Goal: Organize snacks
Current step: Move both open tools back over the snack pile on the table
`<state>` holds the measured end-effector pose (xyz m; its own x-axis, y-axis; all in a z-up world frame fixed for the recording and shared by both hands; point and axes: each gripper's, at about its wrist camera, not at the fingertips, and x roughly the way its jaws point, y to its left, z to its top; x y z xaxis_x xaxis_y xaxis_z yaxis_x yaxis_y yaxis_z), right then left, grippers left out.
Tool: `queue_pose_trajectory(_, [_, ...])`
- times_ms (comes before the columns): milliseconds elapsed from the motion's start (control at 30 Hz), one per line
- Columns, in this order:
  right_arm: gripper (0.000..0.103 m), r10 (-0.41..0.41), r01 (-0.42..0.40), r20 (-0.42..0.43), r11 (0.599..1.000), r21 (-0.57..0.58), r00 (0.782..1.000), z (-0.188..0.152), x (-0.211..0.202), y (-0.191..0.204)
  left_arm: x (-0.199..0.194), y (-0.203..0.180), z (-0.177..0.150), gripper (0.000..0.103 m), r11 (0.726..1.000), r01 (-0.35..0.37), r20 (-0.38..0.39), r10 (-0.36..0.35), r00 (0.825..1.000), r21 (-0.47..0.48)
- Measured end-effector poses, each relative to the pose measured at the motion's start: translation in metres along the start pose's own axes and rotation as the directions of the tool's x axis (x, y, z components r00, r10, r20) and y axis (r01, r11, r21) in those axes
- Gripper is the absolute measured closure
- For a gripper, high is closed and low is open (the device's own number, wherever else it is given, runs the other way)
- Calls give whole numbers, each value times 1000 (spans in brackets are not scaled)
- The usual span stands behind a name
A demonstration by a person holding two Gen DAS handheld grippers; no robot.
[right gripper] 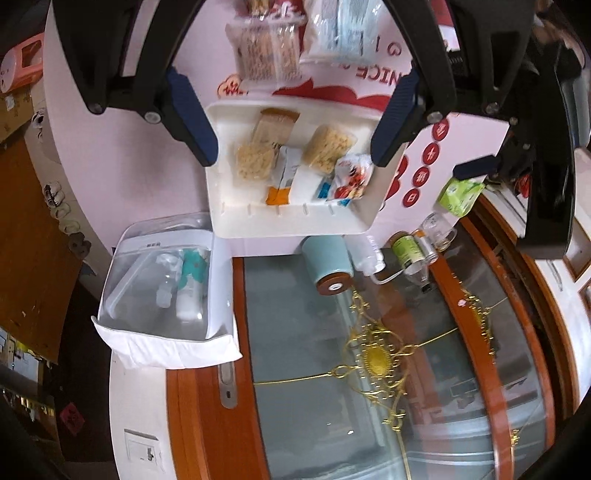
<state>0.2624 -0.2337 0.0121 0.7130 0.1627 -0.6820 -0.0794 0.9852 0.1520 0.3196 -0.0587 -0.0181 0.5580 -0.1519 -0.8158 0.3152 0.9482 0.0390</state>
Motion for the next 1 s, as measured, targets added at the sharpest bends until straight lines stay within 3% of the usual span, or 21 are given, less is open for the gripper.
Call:
queue_pose_trajectory(267, [18,-63,63,2,996,-66,998,-42,-31,17,-19,0,-45,8,997,81,-33,-80,996,18])
queue_pose_trajectory(500, [18,-109,108,-18,992,-68,994,-74,-29,6,-14,-4,-102,8,986,159,-65,-161,985,-41])
queue_pose_trajectory(767, [18,-87,80,-87,994,-78,992,-101,-3,-6,21,-28,-159,8,975,174,-85,-187,979,-137])
queue_pose_trajectory(867, [18,-84,75,-106,993,-88,991,-114,6,-6,42,-36,-175,8,960,196,-120,-223,967,-199])
queue_pose_trajectory(1000, [18,-76,69,-135,996,-59,988,-134,21,-13,65,-51,-192,8,960,168,-152,-205,967,-225])
